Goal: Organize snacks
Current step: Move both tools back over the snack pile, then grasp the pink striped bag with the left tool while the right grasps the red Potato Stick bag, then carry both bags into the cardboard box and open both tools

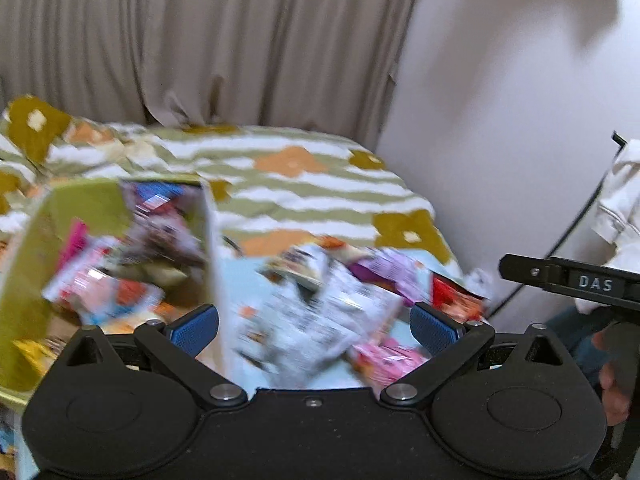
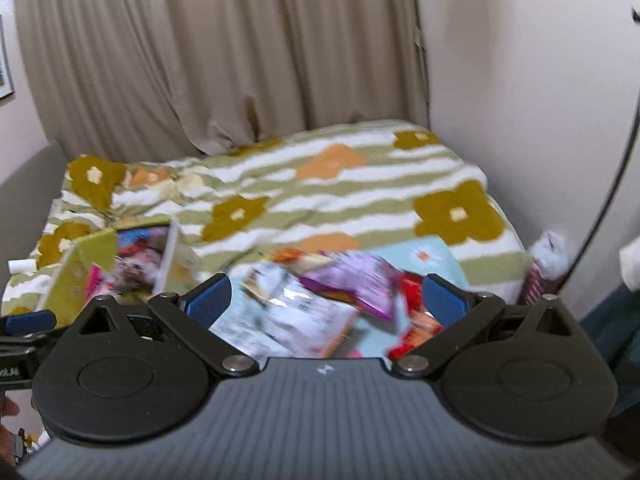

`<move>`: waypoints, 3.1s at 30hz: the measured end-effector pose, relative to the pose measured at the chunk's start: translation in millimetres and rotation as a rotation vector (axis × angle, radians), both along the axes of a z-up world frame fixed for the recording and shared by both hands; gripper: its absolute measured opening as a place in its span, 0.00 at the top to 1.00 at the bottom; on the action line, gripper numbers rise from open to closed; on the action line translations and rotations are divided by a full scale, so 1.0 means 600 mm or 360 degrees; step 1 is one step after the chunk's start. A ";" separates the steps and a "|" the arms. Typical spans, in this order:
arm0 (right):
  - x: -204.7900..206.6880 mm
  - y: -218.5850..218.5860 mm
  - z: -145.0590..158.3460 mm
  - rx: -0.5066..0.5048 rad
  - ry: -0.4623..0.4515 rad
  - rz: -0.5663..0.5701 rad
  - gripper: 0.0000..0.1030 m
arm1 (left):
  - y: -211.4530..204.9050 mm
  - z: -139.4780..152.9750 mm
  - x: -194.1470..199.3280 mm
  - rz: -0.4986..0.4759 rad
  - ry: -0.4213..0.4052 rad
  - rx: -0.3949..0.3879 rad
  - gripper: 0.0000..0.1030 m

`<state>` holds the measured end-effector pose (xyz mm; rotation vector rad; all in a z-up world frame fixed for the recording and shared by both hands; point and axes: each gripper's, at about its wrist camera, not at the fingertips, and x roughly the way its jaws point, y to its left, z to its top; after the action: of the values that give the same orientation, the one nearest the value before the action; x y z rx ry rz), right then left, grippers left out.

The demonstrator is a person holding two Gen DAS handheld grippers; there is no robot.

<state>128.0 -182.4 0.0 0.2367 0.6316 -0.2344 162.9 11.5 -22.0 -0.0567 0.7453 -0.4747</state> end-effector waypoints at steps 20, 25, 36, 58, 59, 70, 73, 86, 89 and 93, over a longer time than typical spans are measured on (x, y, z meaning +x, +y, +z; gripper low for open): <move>0.059 -0.190 -0.185 0.0176 0.0330 0.0183 0.00 | -0.207 -0.185 0.030 0.0140 0.0364 -0.0036 0.04; 0.087 -0.194 -0.217 0.0158 0.0347 0.0233 0.00 | -0.216 -0.226 0.043 0.0168 0.0455 -0.0065 0.04; 0.131 -0.183 -0.247 0.0039 0.0368 0.0294 0.00 | -0.216 -0.276 0.059 0.0243 0.0604 -0.0189 0.27; 0.153 -0.195 -0.290 0.0047 0.0448 0.0289 0.16 | -0.216 -0.255 0.020 0.0187 0.0528 -0.0082 0.35; 0.151 -0.194 -0.289 0.0051 0.0448 0.0291 0.20 | -0.216 -0.252 0.019 0.0181 0.0522 -0.0078 0.35; 0.108 -0.181 -0.235 -0.0022 0.0371 0.0337 0.30 | -0.213 -0.202 0.002 0.0164 0.0431 -0.0125 0.35; 0.096 -0.173 -0.210 -0.0028 0.0340 0.0349 0.30 | -0.204 -0.178 -0.003 0.0172 0.0387 -0.0145 0.35; 0.103 -0.068 -0.063 0.0063 0.0089 0.0566 0.30 | -0.049 -0.043 -0.007 0.0388 0.0123 -0.0199 0.35; 0.115 -0.027 -0.040 0.0062 0.0042 0.0619 0.30 | -0.001 -0.019 0.001 0.0440 0.0075 -0.0183 0.35; 0.134 0.037 -0.014 0.0090 0.0005 0.0682 0.30 | 0.068 0.006 0.013 0.0503 0.0025 -0.0172 0.34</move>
<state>208.7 -160.1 -8.6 0.1502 0.6773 0.1950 171.0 52.2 -18.6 -0.2752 0.7106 -0.2127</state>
